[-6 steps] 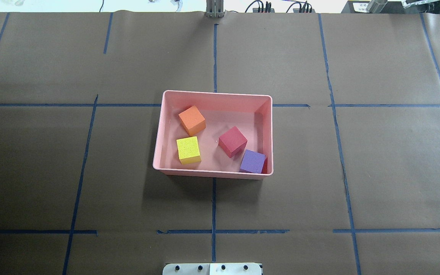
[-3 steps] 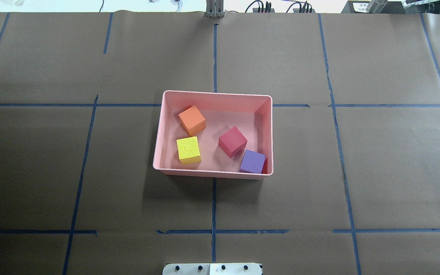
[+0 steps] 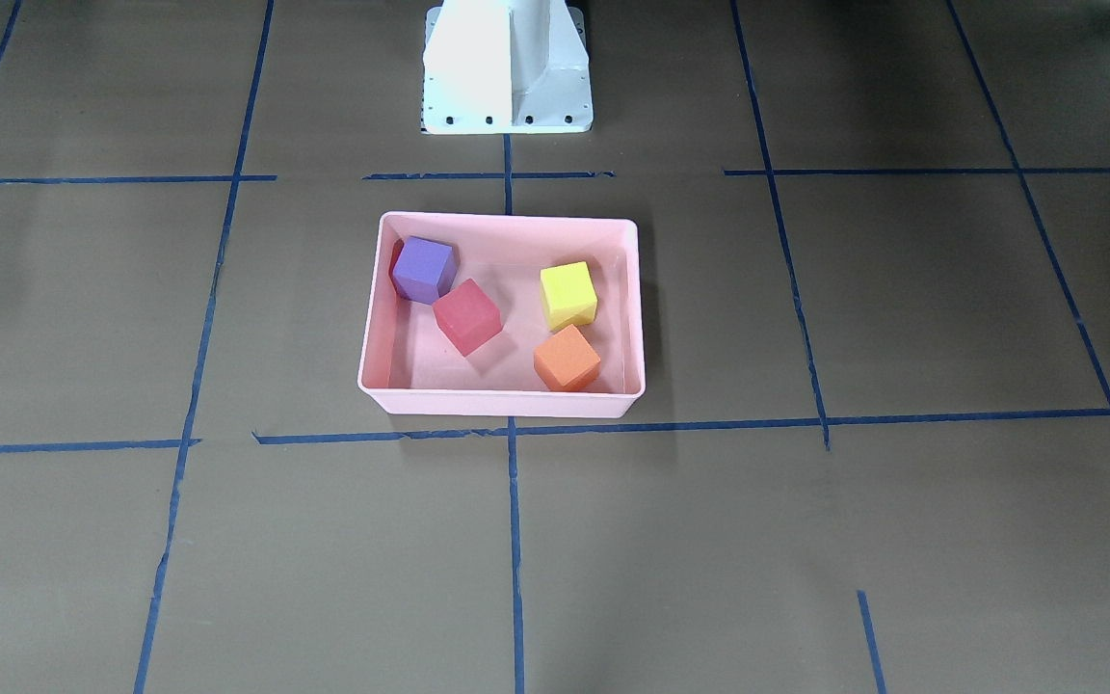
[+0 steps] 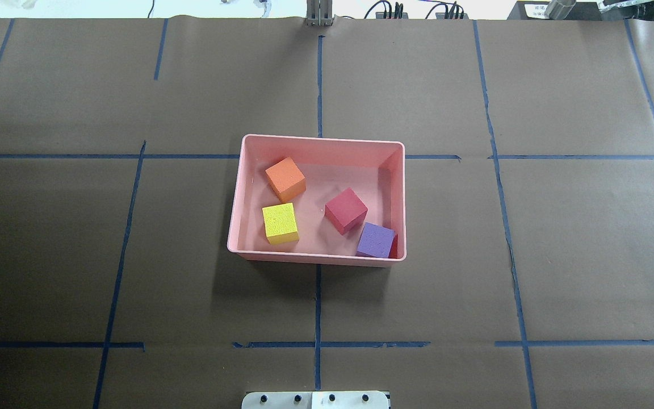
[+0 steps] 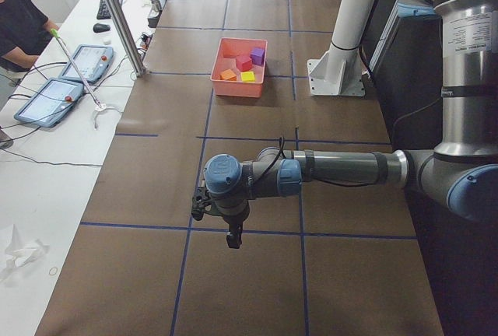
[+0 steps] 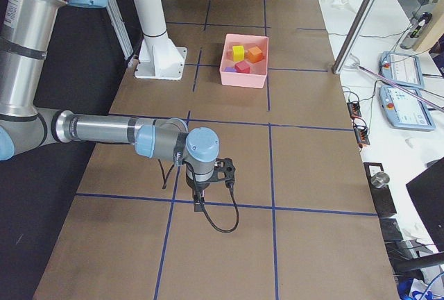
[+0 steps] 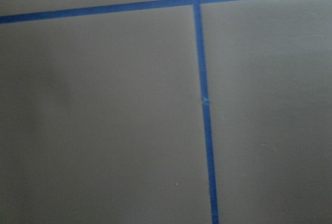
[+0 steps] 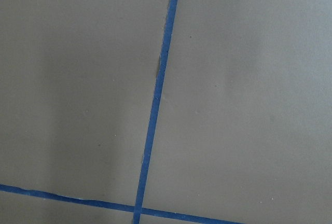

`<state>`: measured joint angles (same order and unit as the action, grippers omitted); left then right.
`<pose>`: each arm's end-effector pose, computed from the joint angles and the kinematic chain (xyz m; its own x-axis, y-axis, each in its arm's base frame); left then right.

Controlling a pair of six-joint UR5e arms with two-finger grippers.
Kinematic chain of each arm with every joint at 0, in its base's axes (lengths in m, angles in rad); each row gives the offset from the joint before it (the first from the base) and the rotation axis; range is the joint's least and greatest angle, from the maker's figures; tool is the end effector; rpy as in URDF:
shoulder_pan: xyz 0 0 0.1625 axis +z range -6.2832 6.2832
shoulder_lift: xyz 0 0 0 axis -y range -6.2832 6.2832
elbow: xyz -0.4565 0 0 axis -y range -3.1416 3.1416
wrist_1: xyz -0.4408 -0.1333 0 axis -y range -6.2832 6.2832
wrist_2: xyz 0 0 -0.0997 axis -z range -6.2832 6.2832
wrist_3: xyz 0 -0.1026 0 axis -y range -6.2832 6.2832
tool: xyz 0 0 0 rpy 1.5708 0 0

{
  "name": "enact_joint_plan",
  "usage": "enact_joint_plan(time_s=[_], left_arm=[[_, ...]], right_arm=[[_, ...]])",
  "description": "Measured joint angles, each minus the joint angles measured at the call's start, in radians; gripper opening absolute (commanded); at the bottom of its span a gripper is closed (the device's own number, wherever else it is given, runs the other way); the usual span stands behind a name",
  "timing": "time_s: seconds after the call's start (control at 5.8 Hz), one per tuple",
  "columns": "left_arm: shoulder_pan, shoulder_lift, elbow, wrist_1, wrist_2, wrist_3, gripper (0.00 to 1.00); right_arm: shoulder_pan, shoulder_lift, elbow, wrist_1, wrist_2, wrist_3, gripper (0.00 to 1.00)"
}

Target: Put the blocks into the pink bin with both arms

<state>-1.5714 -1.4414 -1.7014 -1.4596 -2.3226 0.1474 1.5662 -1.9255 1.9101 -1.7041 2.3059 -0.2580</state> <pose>-0.0635 -0.4727 0.7001 0.7226 0.0714 -0.6876 -0.1067 0.9943 -0.0089 0.0628 -0.3698 0.6874 0.7165 -0.1596 0.6791 0.1938 0.9807 0.0260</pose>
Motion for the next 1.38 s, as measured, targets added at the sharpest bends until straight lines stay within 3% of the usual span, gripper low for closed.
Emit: enact_joint_plan(time_s=[0.34, 1.38], left_arm=[[-0.001, 0.007, -0.013, 0.007, 0.040, -0.008, 1.00], [-0.001, 0.012, -0.056, -0.020, -0.039, -0.007, 1.00]], right_arm=[[0.000, -0.002, 0.000, 0.006, 0.000, 0.002, 1.00], [0.019, 0.018, 0.015, 0.011, 0.004, 0.102, 1.00]])
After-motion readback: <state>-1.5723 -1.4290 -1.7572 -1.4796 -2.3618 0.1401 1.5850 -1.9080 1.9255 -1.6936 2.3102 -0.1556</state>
